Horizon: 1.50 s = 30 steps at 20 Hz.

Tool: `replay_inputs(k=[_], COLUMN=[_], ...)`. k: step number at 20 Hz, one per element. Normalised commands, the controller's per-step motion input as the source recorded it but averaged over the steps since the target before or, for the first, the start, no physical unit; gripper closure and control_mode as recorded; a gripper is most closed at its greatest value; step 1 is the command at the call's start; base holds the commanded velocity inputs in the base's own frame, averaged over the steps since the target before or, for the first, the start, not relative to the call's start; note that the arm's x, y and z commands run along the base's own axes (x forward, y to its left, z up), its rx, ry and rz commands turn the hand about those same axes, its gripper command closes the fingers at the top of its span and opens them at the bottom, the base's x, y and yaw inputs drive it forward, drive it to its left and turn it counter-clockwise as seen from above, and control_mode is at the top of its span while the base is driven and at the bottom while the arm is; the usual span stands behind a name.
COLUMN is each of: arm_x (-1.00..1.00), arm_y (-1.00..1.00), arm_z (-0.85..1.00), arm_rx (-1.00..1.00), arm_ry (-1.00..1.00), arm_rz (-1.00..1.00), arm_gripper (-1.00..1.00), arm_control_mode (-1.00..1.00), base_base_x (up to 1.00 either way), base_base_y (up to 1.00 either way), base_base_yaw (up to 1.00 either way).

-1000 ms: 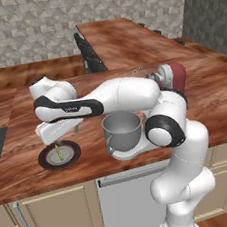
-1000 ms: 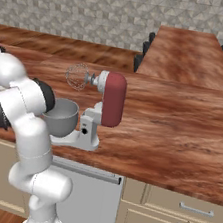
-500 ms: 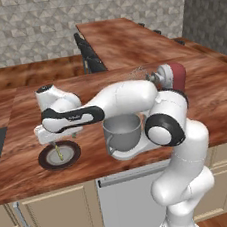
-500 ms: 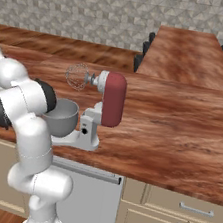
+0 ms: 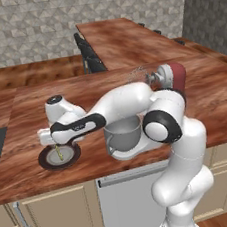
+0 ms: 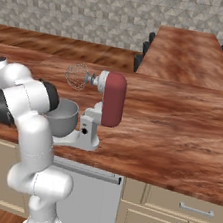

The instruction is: Add butter and sugar cubes to the stand mixer bowl and then turn on the stand mixer to begin making frosting.

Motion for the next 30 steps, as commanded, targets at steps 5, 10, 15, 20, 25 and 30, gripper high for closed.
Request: replay_inputs(k=[5,10,15,20,25,30], arm_x=[0.34,0.41,0.45,0.35,0.18,0.1], arm_y=[0.31,0.29,0.17,0.01,0.0,0.0], arm_z=[-0.17,-0.17,-0.26,-0.3,-0.36,-0.41], arm_rx=[0.0,0.0,0.0,0.0,0.0,0.0], arm_ry=[0.0,0.0,0.0,0.0,0.0,0.01], arm_rz=[-0.17,-0.14,-0.04,0.0,0.0,0.0], arm_gripper=[-1.0,-1.0,-1.0,-1.0,-1.0,-1.0], arm_control_mode=[-1.0,-1.0,-1.0,-1.0,-1.0,-1.0], base_base_x=[0.0,0.0,0.0,0.0,0.0,0.0], base_base_y=[0.0,0.0,0.0,0.0,0.0,0.0], base_base_yaw=[0.0,0.0,0.0,0.0,0.0,0.0])
